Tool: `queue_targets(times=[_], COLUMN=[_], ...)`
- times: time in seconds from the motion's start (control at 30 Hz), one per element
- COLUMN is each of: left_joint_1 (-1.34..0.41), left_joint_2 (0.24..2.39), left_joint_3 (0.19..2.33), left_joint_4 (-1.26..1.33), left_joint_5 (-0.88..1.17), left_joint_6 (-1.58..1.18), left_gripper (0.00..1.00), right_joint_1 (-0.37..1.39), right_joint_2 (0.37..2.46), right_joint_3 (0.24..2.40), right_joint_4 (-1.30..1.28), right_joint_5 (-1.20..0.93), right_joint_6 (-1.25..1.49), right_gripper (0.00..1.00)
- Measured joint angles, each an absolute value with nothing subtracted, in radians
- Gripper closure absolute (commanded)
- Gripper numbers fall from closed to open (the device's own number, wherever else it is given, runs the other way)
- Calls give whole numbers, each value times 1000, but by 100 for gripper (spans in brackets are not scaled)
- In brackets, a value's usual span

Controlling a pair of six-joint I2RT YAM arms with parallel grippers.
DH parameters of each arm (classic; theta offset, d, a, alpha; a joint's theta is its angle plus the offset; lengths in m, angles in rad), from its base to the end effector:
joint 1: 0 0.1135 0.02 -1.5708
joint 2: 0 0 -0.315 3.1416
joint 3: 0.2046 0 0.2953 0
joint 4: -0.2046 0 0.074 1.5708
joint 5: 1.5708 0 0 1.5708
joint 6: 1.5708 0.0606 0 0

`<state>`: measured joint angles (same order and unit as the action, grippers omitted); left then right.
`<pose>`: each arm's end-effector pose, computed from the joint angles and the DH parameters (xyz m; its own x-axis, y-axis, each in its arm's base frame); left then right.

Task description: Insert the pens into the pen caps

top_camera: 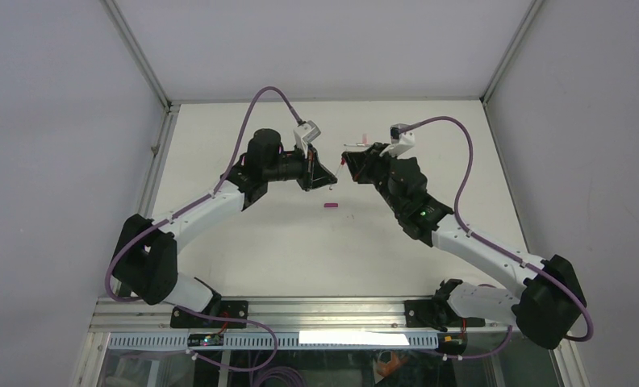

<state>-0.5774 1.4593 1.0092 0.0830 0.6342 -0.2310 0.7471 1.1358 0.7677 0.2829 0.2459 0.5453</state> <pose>0.3038 -0.2408 0.3107 -0.4995 0.1053 -0.8599 0.8103 0.4080 -0.4207 0.2381 0.2004 0.3398 -0.3029 0.4051 -0.8626 -0.3790 0.7793 0.4991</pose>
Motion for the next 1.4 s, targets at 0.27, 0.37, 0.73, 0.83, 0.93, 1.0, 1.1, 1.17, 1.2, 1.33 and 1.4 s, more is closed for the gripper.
queue_targets(times=[0.27,0.37,0.73,0.83,0.93,1.0,1.1,1.17,1.2,1.33,1.4], left_joint_1=[-577,-576,-574,-574,-574,-574,-574,-574,-574,-574,-574], left_joint_2=[1471,1473,1480,1480,1481,1483,1485,1486,1486,1486,1486], left_joint_3=[1037,1042,1079,1081,1081,1081,1081,1081,1081,1081,1081], left_joint_4=[23,-9,-91,-94,-94,-94,-95,-97,-98,-113,-125], left_joint_5=[628,622,603,602,601,601,600,599,599,589,581], left_joint_6=[-184,-162,-97,-86,-83,-81,-77,-73,-70,-61,-57], left_gripper=[100,100,100,100,100,100,100,100,100,100,100], right_joint_1=[754,760,785,792,797,799,803,803,803,803,803], right_joint_2=[1164,1176,1190,1190,1190,1190,1192,1192,1192,1191,1191], right_joint_3=[765,765,789,794,796,796,796,796,795,778,768], right_joint_4=[303,302,266,249,242,239,236,237,238,266,276], right_joint_5=[253,254,295,313,325,331,336,334,331,305,296], right_joint_6=[541,537,514,511,507,506,506,506,506,506,506], right_gripper=[100,100,100,100,100,100,100,100,100,100,100])
